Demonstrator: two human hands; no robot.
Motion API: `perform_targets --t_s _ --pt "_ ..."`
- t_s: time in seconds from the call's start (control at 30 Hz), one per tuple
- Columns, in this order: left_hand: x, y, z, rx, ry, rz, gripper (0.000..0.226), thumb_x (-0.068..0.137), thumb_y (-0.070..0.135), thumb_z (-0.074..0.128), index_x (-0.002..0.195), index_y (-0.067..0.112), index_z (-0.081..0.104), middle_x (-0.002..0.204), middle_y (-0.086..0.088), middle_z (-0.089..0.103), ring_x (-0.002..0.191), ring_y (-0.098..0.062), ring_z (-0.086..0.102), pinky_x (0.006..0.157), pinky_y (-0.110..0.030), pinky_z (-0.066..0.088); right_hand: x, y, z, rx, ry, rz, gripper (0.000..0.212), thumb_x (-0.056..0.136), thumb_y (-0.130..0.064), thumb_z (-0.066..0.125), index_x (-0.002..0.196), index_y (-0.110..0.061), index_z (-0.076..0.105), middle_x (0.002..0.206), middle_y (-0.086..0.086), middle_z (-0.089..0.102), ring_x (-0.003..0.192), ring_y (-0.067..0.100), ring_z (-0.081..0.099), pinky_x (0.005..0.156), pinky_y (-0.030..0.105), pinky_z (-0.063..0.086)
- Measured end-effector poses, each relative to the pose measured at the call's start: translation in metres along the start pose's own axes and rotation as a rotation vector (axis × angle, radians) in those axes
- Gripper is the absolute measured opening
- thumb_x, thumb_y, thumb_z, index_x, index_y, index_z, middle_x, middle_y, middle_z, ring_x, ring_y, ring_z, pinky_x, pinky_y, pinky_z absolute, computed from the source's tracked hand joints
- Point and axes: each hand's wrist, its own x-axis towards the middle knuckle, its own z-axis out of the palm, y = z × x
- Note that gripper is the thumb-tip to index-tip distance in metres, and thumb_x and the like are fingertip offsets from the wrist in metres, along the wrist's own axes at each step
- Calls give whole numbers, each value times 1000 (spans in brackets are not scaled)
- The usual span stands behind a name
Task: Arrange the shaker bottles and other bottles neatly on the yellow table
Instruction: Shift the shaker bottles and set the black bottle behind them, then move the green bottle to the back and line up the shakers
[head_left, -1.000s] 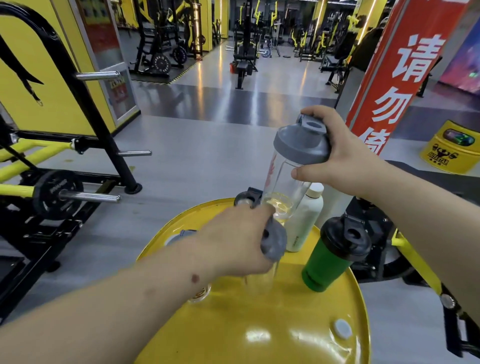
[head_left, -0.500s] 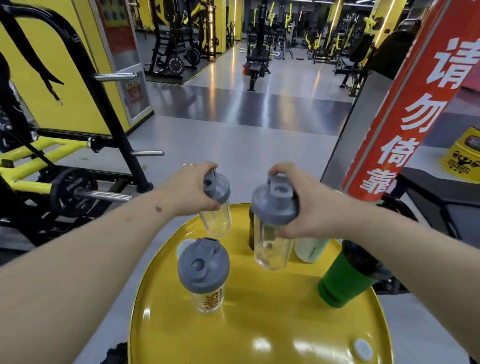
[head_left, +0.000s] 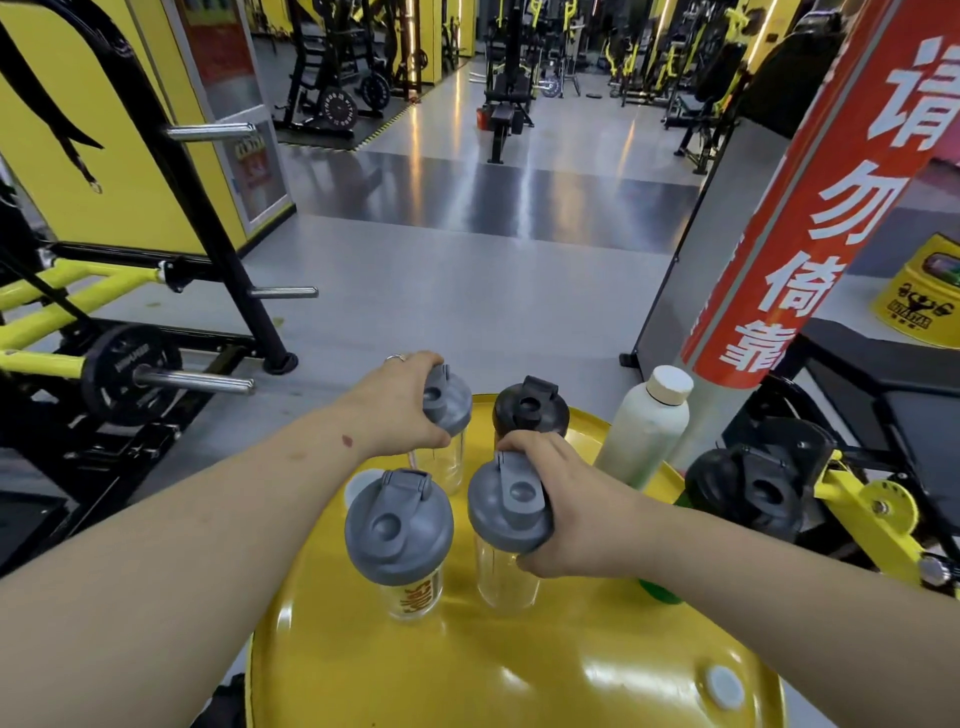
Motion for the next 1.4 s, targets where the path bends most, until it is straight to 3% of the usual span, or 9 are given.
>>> perform_targets --t_s 0.17,0.57,0.87,1.0,1.1,1.17,1.23,1.33,1.4 --pt "-4 3 3 1 -7 41 99 65 32 89 149 19 38 144 -7 39 131 -25 43 99 -28 39 -7 2 5 -9 17 -7 104 62 -35 89 143 -41 25 134 -16 33 115 13 52 90 33 54" --pt "-17 4 3 -11 -18 51 105 66 38 90 153 19 35 145 -7 44 133 -25 41 101 -31 39 -33 -2 4 28 38 15 104 65 -54 91 146 -43 25 139 -24 31 123 1 43 98 21 45" --pt "-20 6 0 -17 -45 50 109 66 37 92 155 20 32 150 -5 42 137 -24 38 104 -31 36 -38 -11 1 93 59 80 97 70 -45 90 145 -44 28 136 -23 37 123 1 43 101 22 45" --pt "-20 5 1 -20 -60 40 110 69 39 90 157 21 27 153 -5 38 140 -24 36 105 -32 36 -45 -16 -9 31 -23 93 115 76 -34 86 161 -36 8 156 -18 26 138 4 33 101 15 34" --pt "-19 3 2 -7 -63 30 111 68 41 90 157 23 28 152 -6 38 138 -25 37 104 -32 37 -57 -23 -36 -94 -15 67 99 85 -21 68 164 -30 9 159 -17 23 147 3 18 105 6 20" --pt "-18 2 2 -8 -63 25 108 67 40 91 155 25 30 148 -7 40 134 -26 40 97 -29 38 -63 -22 -59 -306 68 74 82 87 -29 62 161 -27 26 162 -10 31 149 10 22 116 16 20" --pt "-18 3 2 -10 -69 20 105 67 39 90 153 27 31 144 -8 42 130 -27 43 91 -28 37 -67 -13 -79 -560 120 190 71 84 -52 58 149 -29 43 147 -5 49 139 19 39 116 36 35" --pt "-19 4 2 -12 -78 12 104 67 40 90 152 29 32 139 -9 46 125 -27 47 90 -31 41 -74 -2 -96 -709 -24 501 83 70 -83 55 135 -33 47 120 -4 56 117 23 51 100 44 49" --pt "-19 5 2 -18 -78 9 104 67 39 91 152 28 32 137 -10 49 125 -28 48 92 -33 44 -75 6 -97 -681 -167 625 94 64 -81 70 141 -35 41 116 -2 53 109 24 53 92 41 53"
